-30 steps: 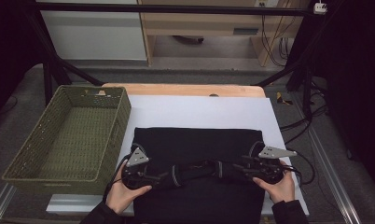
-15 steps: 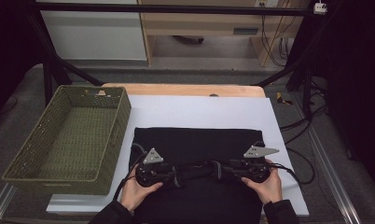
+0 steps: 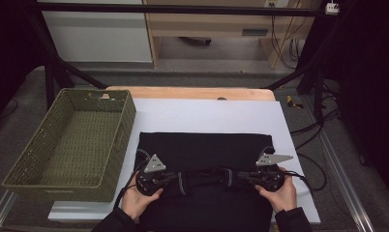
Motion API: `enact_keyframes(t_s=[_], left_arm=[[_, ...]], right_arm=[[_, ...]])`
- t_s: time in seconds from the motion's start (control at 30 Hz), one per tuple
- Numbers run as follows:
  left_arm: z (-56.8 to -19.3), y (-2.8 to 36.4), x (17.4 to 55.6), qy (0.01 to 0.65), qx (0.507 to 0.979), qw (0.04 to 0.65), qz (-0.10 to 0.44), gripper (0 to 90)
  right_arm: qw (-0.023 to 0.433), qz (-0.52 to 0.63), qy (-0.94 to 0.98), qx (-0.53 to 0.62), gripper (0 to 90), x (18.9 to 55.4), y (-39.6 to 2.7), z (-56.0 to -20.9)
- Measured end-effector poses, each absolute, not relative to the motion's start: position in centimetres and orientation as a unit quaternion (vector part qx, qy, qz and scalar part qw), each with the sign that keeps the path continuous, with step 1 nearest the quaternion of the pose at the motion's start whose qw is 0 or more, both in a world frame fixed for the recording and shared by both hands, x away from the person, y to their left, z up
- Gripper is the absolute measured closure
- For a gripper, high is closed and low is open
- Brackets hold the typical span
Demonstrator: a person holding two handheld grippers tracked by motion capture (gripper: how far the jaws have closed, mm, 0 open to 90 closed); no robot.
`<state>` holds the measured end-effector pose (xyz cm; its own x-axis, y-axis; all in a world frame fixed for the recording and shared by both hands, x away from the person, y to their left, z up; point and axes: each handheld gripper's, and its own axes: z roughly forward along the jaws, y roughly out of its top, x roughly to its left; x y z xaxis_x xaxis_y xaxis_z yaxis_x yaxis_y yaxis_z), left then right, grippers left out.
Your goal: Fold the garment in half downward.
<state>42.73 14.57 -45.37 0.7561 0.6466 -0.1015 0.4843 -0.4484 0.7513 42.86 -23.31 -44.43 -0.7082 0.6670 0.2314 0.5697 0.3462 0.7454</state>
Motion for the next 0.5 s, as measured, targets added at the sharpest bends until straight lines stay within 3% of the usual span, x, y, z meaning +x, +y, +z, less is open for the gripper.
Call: enact_keyframes(t_s=[0.17, 0.27, 0.5], left_arm=[[-45.6, 14.7, 42.3, 0.331, 0.849, 0.400, 0.099, 81.7], [-46.1, 14.7, 42.3, 0.330, 0.851, 0.398, 0.098, 69.6], [-45.8, 14.3, 41.5, 0.313, 0.859, 0.395, 0.089, 71.3]], right_arm=[[0.062, 0.444, 0.811, 0.377, 85.9, 42.4, -23.9, -43.9], [0.065, 0.441, 0.813, 0.376, 85.4, 42.4, -24.0, -44.0], [0.064, 0.431, 0.817, 0.378, 85.1, 42.5, -23.9, -44.5]])
